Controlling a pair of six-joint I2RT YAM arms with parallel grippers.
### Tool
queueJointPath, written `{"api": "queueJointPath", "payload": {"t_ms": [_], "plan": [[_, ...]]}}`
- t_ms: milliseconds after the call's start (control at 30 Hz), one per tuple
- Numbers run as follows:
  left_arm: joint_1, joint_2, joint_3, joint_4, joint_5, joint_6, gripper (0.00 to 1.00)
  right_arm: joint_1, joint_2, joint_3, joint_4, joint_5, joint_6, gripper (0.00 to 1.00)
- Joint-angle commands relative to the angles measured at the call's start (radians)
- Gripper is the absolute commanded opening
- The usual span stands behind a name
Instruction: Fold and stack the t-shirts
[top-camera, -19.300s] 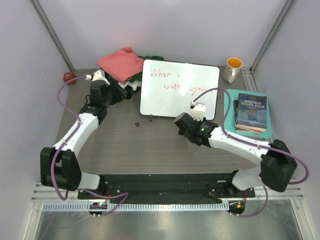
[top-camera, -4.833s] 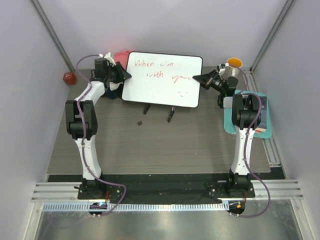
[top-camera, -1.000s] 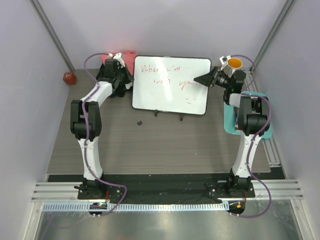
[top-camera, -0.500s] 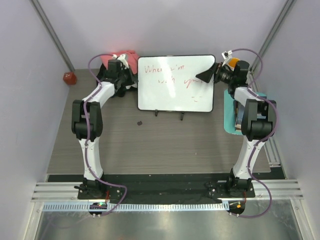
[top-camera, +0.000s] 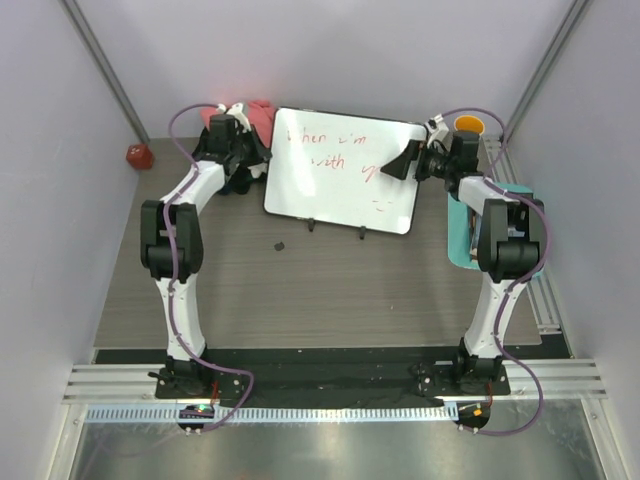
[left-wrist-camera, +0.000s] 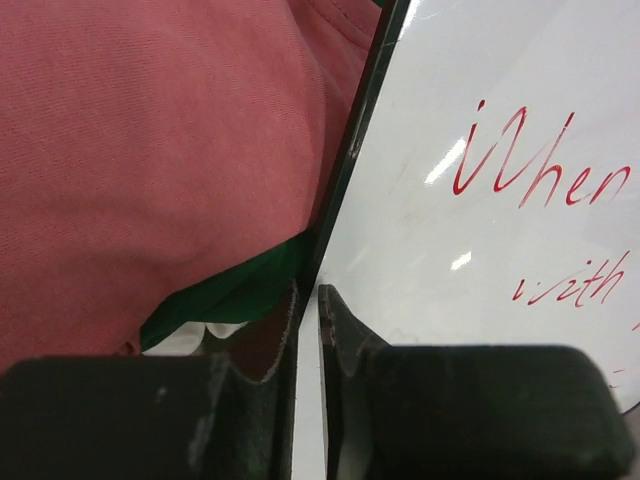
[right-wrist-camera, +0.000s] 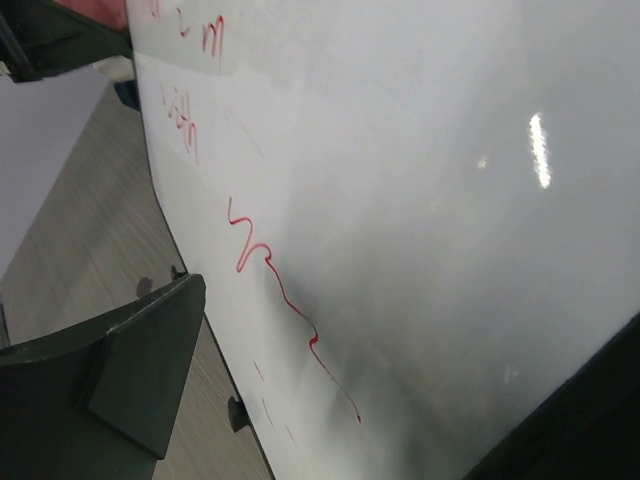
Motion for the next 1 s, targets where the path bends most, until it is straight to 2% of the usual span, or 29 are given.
{"api": "queueJointPath", "payload": {"t_ms": [0, 400, 700, 867, 967], "plan": [[-0.046, -0.055, 0.031, 0.024, 0.118, -0.053, 0.14, 0.136, -0.029, 0.133, -0.322, 0.083, -0.223, 1.0], [-0.043, -0.06, 0.012, 0.042, 0.124, -0.061, 0.17, 0.127, -0.035, 0.185, -0.531, 0.331, -0.272, 0.99], [-0.034, -0.054, 0.008, 0.044, 0.135, -0.061, 0.17, 0.112, -0.133, 0.156, -0.541, 0.527, -0.26, 1.0], [-0.032, -0.054, 0.006, 0.047, 0.137, -0.064, 0.17, 0.083, -0.144, 0.211, -0.609, 0.63, -0.254, 1.0], [-0.032, -0.051, 0.005, 0.058, 0.138, -0.07, 0.17, 0.079, -0.109, 0.251, -0.633, 0.61, -0.245, 1.0]]}}
